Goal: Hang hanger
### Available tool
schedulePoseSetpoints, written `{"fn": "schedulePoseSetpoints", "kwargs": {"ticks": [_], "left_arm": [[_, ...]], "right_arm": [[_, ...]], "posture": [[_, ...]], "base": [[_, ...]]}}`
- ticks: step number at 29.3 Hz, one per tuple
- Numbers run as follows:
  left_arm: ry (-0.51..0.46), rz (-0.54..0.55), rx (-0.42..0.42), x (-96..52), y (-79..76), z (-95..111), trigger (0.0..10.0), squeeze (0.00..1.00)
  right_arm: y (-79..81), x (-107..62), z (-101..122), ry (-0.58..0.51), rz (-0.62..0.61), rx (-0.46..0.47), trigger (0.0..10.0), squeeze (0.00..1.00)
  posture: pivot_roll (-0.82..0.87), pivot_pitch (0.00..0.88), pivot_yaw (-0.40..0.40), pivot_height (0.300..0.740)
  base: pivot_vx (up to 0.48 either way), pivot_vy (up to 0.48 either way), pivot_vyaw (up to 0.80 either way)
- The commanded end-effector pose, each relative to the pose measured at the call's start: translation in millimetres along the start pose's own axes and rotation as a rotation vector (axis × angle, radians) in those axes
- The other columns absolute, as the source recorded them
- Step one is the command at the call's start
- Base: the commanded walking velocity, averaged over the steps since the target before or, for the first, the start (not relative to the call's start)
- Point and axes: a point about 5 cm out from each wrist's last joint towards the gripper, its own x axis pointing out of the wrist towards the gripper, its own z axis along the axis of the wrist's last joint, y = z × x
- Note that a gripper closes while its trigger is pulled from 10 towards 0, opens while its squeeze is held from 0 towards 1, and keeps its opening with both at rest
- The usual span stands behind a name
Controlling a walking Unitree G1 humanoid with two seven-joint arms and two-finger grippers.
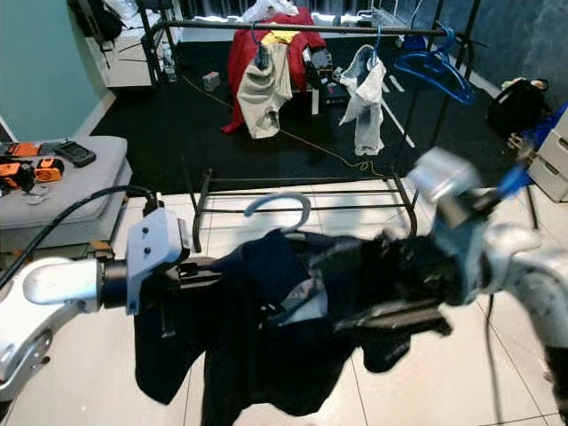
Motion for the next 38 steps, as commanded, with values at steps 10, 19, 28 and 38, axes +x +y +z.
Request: {"fn": "schedulePoseSetpoints", "kwargs": {"ticks": [10,19,28,38], "left_arm": [[-0.033,0.012,0.045,-3.7,3.4,6.0,10.0,0.00],[-0.110,-0.119,0.044,-10.1,-9.9,21.9,10.0,0.00],[-0.131,-0.180,0.055,-6.3,-17.1,29.5,10.0,0.00],[-0.157,-0.195,0.053,-3.1,-19.8,34.4,10.0,0.00]], "right_arm": [[-12.6,-22.7,8.7,0.085,-0.222,-0.133,10.0,0.00],[-17.5,-48.2,2.5,0.288,-0.410,-0.140,10.0,0.00],[-24.9,-50.7,-22.2,0.438,-0.407,-0.088,10.0,0.00],[-24.8,-39.5,-45.9,0.520,-0.301,0.000,0.0,0.00]], "posture": [[-0.10,0.081,-0.006,0.740],[-0.10,0.079,-0.007,0.740],[-0.10,0.077,-0.009,0.740],[-0.10,0.078,-0.012,0.740]], "base": [[0.000,0.000,0.00],[0.000,0.000,0.00],[0.000,0.000,0.00],[0.000,0.000,0.00]]}}
